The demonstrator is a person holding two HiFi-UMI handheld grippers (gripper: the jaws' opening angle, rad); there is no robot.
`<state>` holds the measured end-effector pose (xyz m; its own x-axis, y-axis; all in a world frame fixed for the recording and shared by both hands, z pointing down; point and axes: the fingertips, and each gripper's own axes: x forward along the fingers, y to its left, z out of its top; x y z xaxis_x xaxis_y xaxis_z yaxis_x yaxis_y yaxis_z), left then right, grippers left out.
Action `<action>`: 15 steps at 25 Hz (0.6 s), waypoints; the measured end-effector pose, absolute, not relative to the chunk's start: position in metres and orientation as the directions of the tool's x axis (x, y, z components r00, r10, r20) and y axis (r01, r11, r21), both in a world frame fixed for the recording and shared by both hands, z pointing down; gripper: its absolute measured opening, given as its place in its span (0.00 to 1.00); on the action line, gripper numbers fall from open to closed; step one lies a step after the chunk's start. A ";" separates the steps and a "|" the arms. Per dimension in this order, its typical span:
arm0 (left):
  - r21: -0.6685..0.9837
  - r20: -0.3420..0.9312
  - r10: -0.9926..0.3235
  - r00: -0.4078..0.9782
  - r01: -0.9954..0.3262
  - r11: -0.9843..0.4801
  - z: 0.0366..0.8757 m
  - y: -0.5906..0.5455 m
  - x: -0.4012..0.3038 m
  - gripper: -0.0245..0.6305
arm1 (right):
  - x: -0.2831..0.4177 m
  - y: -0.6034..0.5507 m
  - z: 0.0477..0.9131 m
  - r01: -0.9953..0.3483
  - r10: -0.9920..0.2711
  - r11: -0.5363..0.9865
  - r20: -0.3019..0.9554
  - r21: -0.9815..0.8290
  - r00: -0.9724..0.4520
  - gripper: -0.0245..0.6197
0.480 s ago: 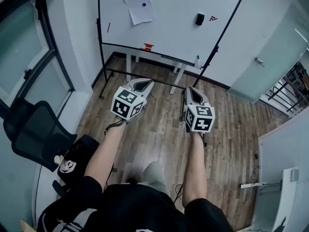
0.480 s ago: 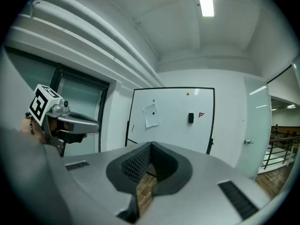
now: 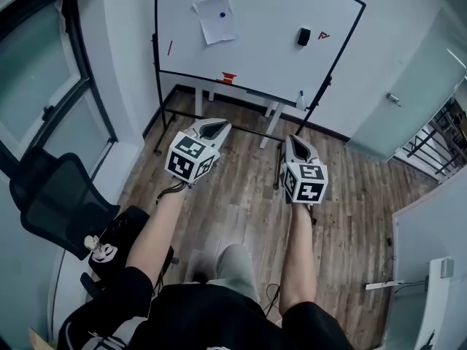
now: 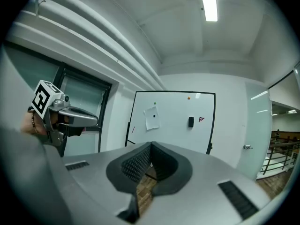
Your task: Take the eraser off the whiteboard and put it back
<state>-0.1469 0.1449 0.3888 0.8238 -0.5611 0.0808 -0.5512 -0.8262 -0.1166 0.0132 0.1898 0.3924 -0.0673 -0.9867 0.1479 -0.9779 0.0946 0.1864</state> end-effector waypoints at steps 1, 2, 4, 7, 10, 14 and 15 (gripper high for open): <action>-0.119 0.082 -0.562 0.823 -0.552 -0.826 0.389 0.145 -0.147 0.07 | 0.015 0.189 0.393 -0.978 -0.987 0.094 0.148 0.187 -0.067 0.08; -0.122 0.083 -0.562 0.823 -0.552 -0.825 0.389 0.143 -0.146 0.07 | 0.017 0.188 0.393 -0.978 -0.987 0.092 0.146 0.186 -0.065 0.08; -0.128 0.085 -0.562 0.823 -0.550 -0.825 0.389 0.140 -0.144 0.07 | 0.020 0.185 0.393 -0.979 -0.988 0.089 0.141 0.182 -0.063 0.08; -0.139 0.093 -0.558 0.825 -0.544 -0.827 0.391 0.136 -0.138 0.06 | 0.024 0.181 0.396 -0.981 -0.989 0.085 0.138 0.174 -0.061 0.08; -0.152 0.102 -0.548 0.830 -0.531 -0.833 0.390 0.131 -0.131 0.07 | 0.032 0.174 0.395 -0.983 -0.990 0.074 0.131 0.167 -0.052 0.08; -0.139 0.101 -0.541 0.835 -0.526 -0.839 0.391 0.121 -0.127 0.07 | 0.037 0.163 0.395 -0.982 -0.990 0.072 0.132 0.172 -0.049 0.08; -0.136 0.101 -0.538 0.837 -0.524 -0.841 0.392 0.119 -0.126 0.07 | 0.038 0.161 0.395 -0.982 -0.990 0.069 0.131 0.175 -0.046 0.08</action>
